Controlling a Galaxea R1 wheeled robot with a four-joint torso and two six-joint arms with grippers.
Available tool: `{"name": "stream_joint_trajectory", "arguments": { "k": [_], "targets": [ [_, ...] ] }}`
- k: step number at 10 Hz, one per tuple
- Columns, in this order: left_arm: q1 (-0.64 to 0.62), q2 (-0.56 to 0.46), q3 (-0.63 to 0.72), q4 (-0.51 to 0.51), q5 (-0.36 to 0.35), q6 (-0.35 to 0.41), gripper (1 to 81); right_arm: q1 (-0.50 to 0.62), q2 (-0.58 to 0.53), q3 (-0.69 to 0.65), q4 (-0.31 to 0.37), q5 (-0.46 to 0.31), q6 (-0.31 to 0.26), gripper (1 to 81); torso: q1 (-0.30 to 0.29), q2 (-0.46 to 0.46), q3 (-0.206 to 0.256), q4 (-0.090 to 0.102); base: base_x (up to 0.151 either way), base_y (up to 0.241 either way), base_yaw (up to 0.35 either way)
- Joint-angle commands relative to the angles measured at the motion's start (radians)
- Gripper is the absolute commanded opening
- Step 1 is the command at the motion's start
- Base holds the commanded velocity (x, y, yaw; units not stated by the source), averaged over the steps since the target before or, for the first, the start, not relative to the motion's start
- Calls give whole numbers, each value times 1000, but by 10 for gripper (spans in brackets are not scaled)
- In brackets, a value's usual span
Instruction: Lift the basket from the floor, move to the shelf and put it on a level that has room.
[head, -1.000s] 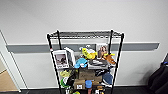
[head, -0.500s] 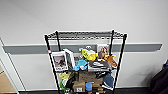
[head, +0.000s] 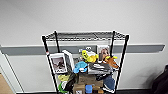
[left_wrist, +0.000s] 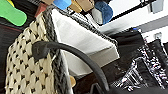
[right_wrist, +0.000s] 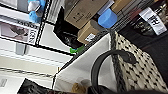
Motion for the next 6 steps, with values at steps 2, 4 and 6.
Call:
{"name": "stream_joint_trajectory", "arguments": {
  "k": [2, 4, 6],
  "targets": [
    [-102, -23, 108, -5, -26, 3, 10, 102, -7, 101, -61, 19, 8, 10, 0, 0, 0, 0, 92, 0, 0],
    [-102, -22, 107, -3, -26, 3, 10, 101, -10, 104, -61, 19, 8, 10, 0, 0, 0, 0, 96, 0, 0],
    [-103, -20, 107, -3, -26, 5, 10, 101, -12, 108, -61, 19, 8, 10, 0, 0, 0, 0, 100, 0, 0]
  ]
}}
